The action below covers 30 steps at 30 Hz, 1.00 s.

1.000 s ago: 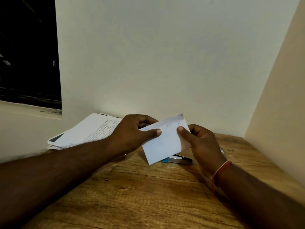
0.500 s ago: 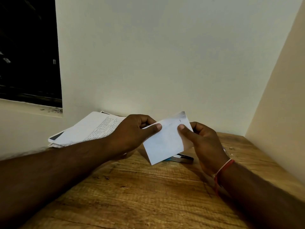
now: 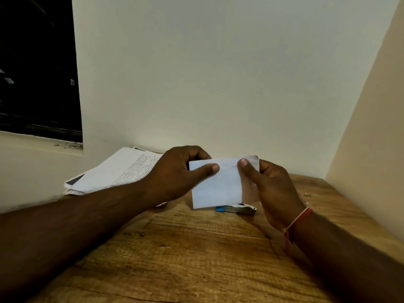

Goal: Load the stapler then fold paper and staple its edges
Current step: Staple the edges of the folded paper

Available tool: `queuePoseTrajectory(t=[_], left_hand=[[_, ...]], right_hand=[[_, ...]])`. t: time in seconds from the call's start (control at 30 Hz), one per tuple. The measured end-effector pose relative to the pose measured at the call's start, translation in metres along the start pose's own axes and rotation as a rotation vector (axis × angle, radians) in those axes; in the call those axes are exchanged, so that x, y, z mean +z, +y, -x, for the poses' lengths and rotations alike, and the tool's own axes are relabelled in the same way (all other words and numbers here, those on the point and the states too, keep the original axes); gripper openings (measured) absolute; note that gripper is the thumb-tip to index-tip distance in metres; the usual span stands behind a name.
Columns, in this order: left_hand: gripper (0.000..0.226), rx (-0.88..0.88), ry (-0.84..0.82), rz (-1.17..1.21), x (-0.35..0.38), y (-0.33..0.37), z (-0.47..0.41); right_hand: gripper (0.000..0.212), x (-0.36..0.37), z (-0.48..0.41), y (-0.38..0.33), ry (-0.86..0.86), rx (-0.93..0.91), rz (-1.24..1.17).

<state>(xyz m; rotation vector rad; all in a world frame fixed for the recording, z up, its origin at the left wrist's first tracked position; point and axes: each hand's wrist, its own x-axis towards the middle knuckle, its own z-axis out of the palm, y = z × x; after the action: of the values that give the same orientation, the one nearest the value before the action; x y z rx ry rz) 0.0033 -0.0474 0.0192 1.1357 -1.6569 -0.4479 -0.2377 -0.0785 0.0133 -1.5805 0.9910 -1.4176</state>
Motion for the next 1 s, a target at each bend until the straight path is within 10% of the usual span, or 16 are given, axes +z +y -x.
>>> queuePoseTrajectory(t=[1.0], left_hand=[[0.015, 0.022, 0.144, 0.118, -0.0066, -0.0058, -0.009]], right_hand=[[0.059, -0.0022, 0.0002, -0.0088, 0.012, 0.001, -0.094]])
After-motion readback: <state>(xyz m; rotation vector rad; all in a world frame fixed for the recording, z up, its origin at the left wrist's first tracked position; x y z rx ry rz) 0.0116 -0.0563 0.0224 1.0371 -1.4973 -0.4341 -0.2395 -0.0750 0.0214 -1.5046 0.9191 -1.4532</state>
